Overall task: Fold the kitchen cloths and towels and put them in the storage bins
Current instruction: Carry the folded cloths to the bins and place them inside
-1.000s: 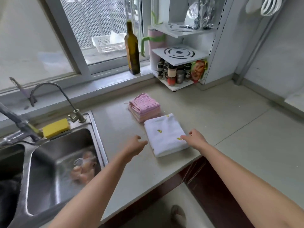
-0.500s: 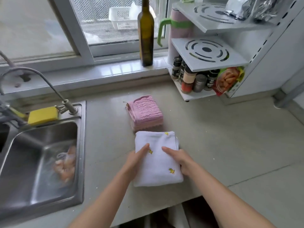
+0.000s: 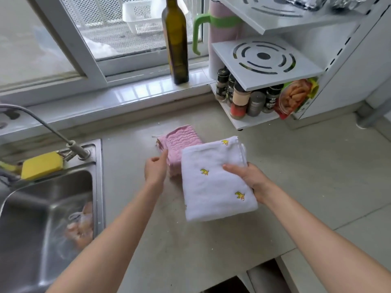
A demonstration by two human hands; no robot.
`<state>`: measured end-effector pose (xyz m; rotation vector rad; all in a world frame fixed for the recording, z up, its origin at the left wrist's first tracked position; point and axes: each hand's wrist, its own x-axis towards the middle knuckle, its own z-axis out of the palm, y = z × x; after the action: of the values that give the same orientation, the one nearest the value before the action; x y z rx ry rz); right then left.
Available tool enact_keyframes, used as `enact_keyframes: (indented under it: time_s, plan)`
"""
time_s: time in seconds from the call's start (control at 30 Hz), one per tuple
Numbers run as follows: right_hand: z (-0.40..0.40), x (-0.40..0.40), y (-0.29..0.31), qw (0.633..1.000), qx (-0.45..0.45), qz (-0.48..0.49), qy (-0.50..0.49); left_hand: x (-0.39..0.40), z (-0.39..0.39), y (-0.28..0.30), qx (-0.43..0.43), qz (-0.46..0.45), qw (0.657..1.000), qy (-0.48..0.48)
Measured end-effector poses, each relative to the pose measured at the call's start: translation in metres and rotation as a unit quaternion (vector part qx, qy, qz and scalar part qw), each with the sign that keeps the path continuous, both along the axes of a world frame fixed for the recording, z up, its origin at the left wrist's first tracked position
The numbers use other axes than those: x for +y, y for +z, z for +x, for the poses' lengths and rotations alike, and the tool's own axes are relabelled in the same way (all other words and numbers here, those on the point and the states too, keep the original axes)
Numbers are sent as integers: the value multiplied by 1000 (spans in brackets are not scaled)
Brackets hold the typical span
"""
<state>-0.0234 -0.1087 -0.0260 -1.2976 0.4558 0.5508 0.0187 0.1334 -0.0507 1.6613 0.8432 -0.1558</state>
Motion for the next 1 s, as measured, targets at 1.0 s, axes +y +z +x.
enact_keyframes:
  time_s: [1.0]
  plan:
    - [7, 175, 35, 975, -45, -31, 216, 204, -153, 81, -118, -22, 944, 308]
